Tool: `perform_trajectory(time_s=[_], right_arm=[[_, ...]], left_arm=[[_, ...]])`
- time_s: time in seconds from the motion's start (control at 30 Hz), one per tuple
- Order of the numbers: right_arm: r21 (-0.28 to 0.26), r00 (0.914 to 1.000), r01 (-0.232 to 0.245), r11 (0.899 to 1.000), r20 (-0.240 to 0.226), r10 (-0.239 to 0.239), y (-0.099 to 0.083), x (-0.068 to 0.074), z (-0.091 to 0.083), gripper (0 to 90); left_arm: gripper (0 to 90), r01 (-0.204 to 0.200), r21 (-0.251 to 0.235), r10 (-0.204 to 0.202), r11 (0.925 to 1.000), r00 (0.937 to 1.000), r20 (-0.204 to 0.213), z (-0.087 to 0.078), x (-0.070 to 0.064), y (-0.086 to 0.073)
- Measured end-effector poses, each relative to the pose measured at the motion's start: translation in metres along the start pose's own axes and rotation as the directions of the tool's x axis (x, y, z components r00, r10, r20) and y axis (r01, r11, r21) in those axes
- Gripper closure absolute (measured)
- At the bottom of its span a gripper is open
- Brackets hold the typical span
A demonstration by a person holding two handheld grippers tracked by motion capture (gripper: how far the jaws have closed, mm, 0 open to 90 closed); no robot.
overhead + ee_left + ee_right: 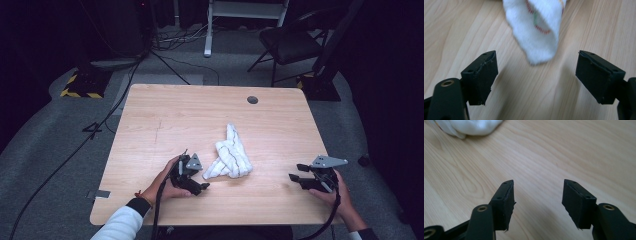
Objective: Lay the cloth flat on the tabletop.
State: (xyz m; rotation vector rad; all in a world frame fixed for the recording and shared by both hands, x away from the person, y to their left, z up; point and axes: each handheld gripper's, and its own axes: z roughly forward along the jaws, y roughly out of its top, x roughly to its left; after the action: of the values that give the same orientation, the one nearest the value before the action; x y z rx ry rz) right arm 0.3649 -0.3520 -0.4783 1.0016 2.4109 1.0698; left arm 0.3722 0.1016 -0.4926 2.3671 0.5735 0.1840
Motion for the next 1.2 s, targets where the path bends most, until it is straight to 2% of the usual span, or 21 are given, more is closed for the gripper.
perform_trajectory(time_s=[0.07, 0.1, 0.13, 0.17, 0.23, 0.3, 0.37, 0.4, 0.43, 0.47, 0.57, 0.6, 0.67, 0.77, 0.83, 0.9, 0.93, 0.97, 1.0, 1.1, 1.2], right_arm=[[0.002, 0.9999, 0.014, 1.0, -0.003, -0.014, 0.007, 0.003, 0.001, 43.4], [0.004, 0.9983, 0.058, 0.998, -0.004, -0.058, 0.022, 0.011, 0.005, 44.3], [0.004, 0.9976, 0.068, 0.998, -0.009, -0.068, 0.027, 0.014, 0.007, 45.3], [0.006, 0.9963, 0.086, 0.996, -0.01, -0.086, 0.036, 0.02, 0.011, 46.2], [-0.007, 0.9949, 0.096, 0.995, -0.028, -0.096, 0.048, 0.027, 0.017, 48.5], [-0.019, 0.9939, 0.1, 0.995, -0.044, -0.101, 0.055, 0.032, 0.021, 48.8], [-0.03, 0.9853, 0.144, 0.989, -0.089, -0.146, 0.076, 0.052, 0.036, 49.3], [-0.03, 0.9853, 0.144, 0.989, -0.089, -0.146, 0.076, 0.052, 0.036, 49.3], [-0.03, 0.9813, 0.158, 0.987, -0.106, -0.161, 0.085, 0.063, 0.047, 49.0], [-0.03, 0.9813, 0.158, 0.987, -0.106, -0.161, 0.085, 0.063, 0.047, 49.0], [-0.037, 0.9781, 0.156, 0.987, -0.134, -0.159, 0.091, 0.075, 0.059, 49.5], [-0.02, 0.9742, 0.172, 0.985, -0.144, -0.174, 0.093, 0.085, 0.067, 49.2], [-0.014, 0.9711, 0.178, 0.984, -0.16, -0.177, 0.094, 0.092, 0.073, 49.8], [-0.006, 0.9705, 0.18, 0.984, -0.162, -0.178, 0.095, 0.096, 0.077, 51.3], [-0.014, 0.9656, 0.186, 0.982, -0.182, -0.186, 0.094, 0.101, 0.081, 56.5], [-0.009, 0.966, 0.188, 0.982, -0.179, -0.186, 0.093, 0.102, 0.082, 60.0], [-0.017, 0.9652, 0.199, 0.98, -0.169, -0.199, 0.09, 0.103, 0.083, 67.8], [-0.017, 0.9652, 0.199, 0.98, -0.169, -0.199, 0.09, 0.103, 0.083, 67.8], [-0.026, 0.9636, 0.219, 0.975, -0.15, -0.221, 0.09, 0.105, 0.081, 75.0], [-0.044, 0.9646, 0.223, 0.974, -0.135, -0.227, 0.09, 0.106, 0.078, 78.7], [-0.065, 0.9708, 0.214, 0.975, -0.096, -0.22, 0.092, 0.101, 0.073, 80.8]], left_arm=[[18.4, -0.015, -0.011, 0.016, 0.9998, 0.9998, 0.011, 0.006, -0.003, 0.009], [18.5, -0.03, -0.02, 0.03, 0.9993, 0.9995, -0.002, 0.01, -0.006, 0.015], [18.7, -0.03, -0.02, 0.03, 0.9993, 0.9995, -0.002, 0.01, -0.006, 0.015], [19.8, -0.045, -0.02, 0.045, 0.9988, 0.999, 0.004, 0.014, -0.008, 0.023], [25.9, -0.055, -0.036, 0.055, 0.9979, 0.9982, 0.022, 0.016, -0.007, 0.028], [27.6, -0.054, -0.054, 0.056, 0.9971, 0.9979, 0.033, 0.017, -0.006, 0.031], [37.4, -0.06, -0.083, 0.064, 0.9948, 0.9968, 0.048, 0.018, -0.004, 0.037], [39.0, -0.06, -0.083, 0.064, 0.9948, 0.9968, 0.048, 0.018, -0.004, 0.037], [43.6, -0.075, -0.08, 0.079, 0.994, 0.9959, 0.044, 0.021, -0.003, 0.041], [45.8, -0.075, -0.08, 0.079, 0.994, 0.9959, 0.044, 0.021, -0.003, 0.041], [56.3, -0.103, -0.052, 0.105, 0.9933, 0.9938, 0.037, 0.026, -0.003, 0.043], [59.3, -0.117, -0.037, 0.118, 0.9925, 0.9923, 0.037, 0.028, -0.003, 0.043], [64.6, -0.131, -0.03, 0.132, 0.9909, 0.9907, 0.032, 0.027, -0.003, 0.042], [69.2, -0.139, -0.026, 0.14, 0.9899, 0.9899, 0.023, 0.026, -0.004, 0.042], [75.7, -0.153, -0.024, 0.153, 0.988, 0.9881, 0.014, 0.025, -0.004, 0.041], [79.4, -0.156, -0.028, 0.156, 0.9874, 0.9875, 0.019, 0.025, -0.004, 0.041], [80.7, -0.158, -0.027, 0.158, 0.9871, 0.9874, 0.007, 0.023, -0.004, 0.041], [81.4, -0.158, -0.027, 0.158, 0.9871, 0.9874, 0.007, 0.023, -0.004, 0.041], [81.9, -0.162, -0.031, 0.162, 0.9863, 0.9867, 0.005, 0.022, -0.003, 0.041], [82.9, -0.161, -0.034, 0.161, 0.9864, 0.987, 0.004, 0.018, -0.003, 0.041], [83.4, -0.154, -0.062, 0.154, 0.9861, 0.988, -0.009, 0.008, 0.0, 0.042]])
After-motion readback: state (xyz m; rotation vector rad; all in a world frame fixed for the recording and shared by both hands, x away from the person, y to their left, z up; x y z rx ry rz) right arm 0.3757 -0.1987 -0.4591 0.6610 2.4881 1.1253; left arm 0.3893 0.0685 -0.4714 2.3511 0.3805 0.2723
